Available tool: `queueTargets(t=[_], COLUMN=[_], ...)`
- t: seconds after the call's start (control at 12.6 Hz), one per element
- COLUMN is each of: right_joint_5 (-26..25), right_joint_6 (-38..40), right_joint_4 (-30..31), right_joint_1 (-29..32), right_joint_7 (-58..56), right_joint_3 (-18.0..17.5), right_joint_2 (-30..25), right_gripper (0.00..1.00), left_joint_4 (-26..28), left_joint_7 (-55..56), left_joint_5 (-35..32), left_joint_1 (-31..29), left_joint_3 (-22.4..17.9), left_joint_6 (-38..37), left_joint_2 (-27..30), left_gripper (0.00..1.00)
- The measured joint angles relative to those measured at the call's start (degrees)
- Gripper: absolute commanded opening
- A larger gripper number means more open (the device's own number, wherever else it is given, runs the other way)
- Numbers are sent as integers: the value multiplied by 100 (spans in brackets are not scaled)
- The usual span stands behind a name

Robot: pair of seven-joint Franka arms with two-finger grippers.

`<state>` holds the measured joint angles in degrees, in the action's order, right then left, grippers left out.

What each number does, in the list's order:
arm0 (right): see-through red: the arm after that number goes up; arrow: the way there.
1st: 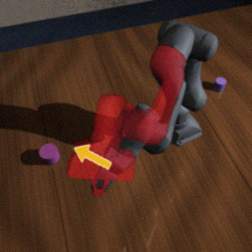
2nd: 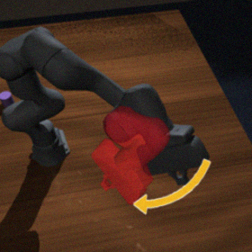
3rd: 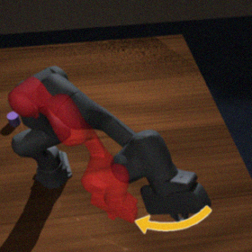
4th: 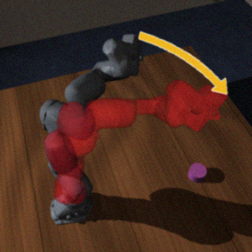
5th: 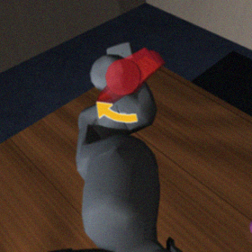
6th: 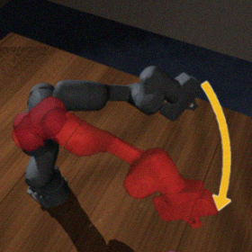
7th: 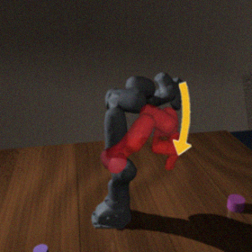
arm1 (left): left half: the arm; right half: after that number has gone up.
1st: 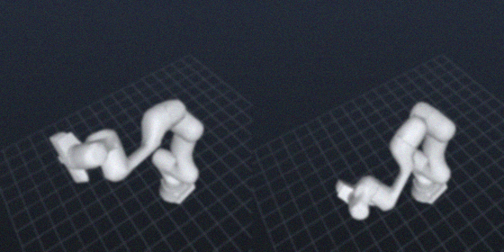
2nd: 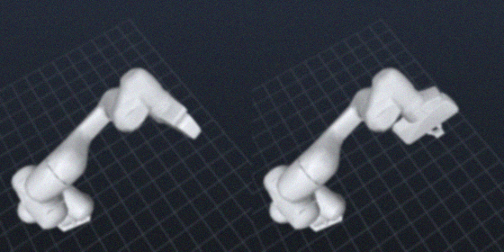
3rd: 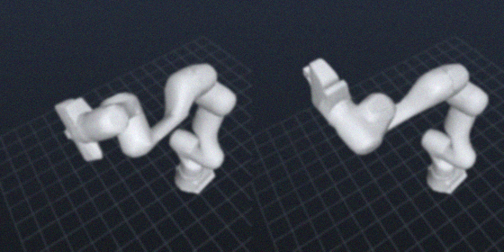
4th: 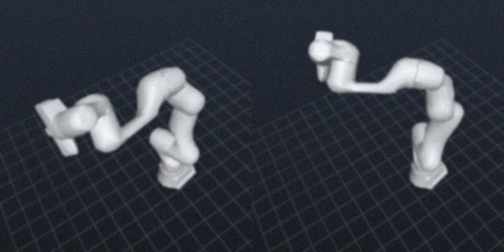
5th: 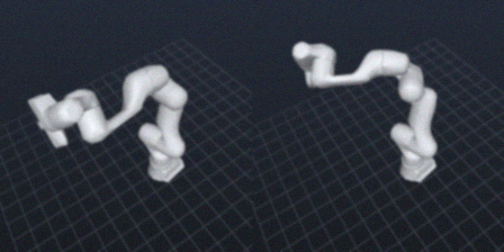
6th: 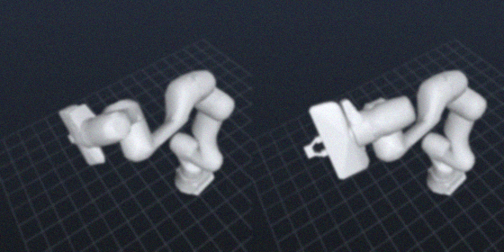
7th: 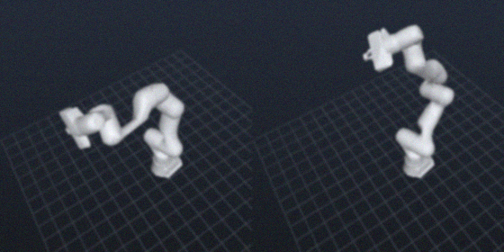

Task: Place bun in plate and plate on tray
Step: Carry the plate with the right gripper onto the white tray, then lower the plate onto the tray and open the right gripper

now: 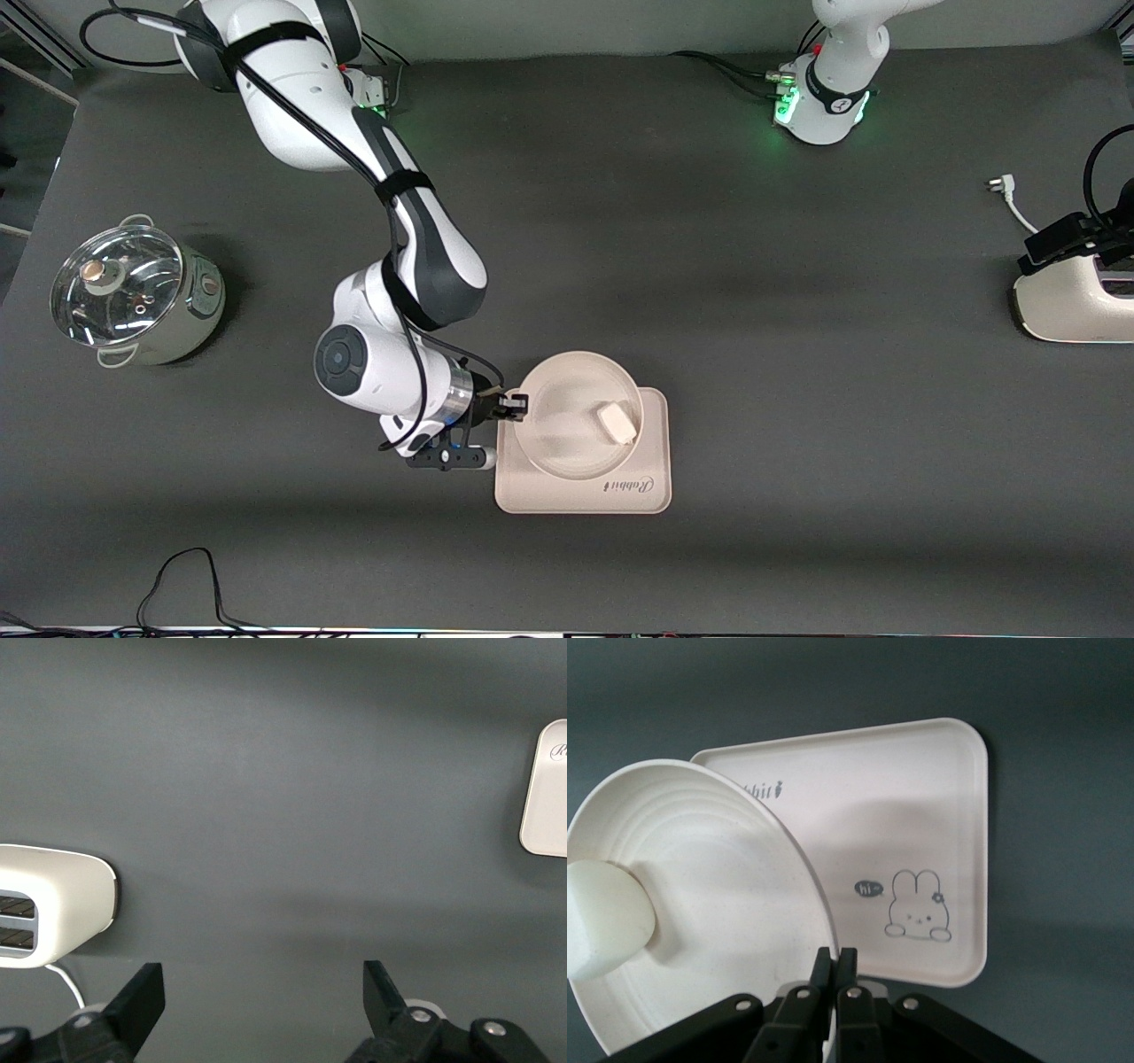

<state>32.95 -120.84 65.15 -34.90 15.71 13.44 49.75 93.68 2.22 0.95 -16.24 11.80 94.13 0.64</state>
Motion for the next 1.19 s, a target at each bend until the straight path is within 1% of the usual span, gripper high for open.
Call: queueTargets(t=[0.16, 0.32, 0.55, 0.63, 0.71, 0.79, 0.87, 1.19], right_joint_5=[60, 252, 312, 314, 316, 317, 321, 328], right_joint_6=[-341, -688, -998, -1056, -1097, -1112, -1126, -1155], right_joint_4=[-14, -20, -47, -61, -74, -76, -77, -220], right_joint_1=[-3, -3, -8, -16, -25, -32, -33, -25], right_joint_7=[0, 0, 0, 0, 0, 0, 0, 2], right_joint_3=[-29, -37, -49, -53, -55, -58, -64, -65], right_joint_2=[331, 648, 942, 998, 1037, 1063, 1071, 1047], right_gripper=[1, 1, 1, 3, 17, 73, 100, 100], left_joint_4=[0, 0, 0, 0, 0, 0, 0, 0], left_joint_7=[0, 0, 0, 0, 0, 0, 0, 0], left_joint_5=[0, 0, 0, 0, 0, 0, 0, 0], left_joint_1=[0, 0, -2, -4, -4, -4, -5, -6], left_joint_3=[0, 0, -2, -3, -3, -3, -3, -3], left_joint_6=[0, 0, 3, 14, 28, 38, 39, 39], left_joint_2=[-1, -2, -6, -10, -14, -18, -22, -33], left_gripper=[100, 100, 100, 100, 100, 100, 100, 100])
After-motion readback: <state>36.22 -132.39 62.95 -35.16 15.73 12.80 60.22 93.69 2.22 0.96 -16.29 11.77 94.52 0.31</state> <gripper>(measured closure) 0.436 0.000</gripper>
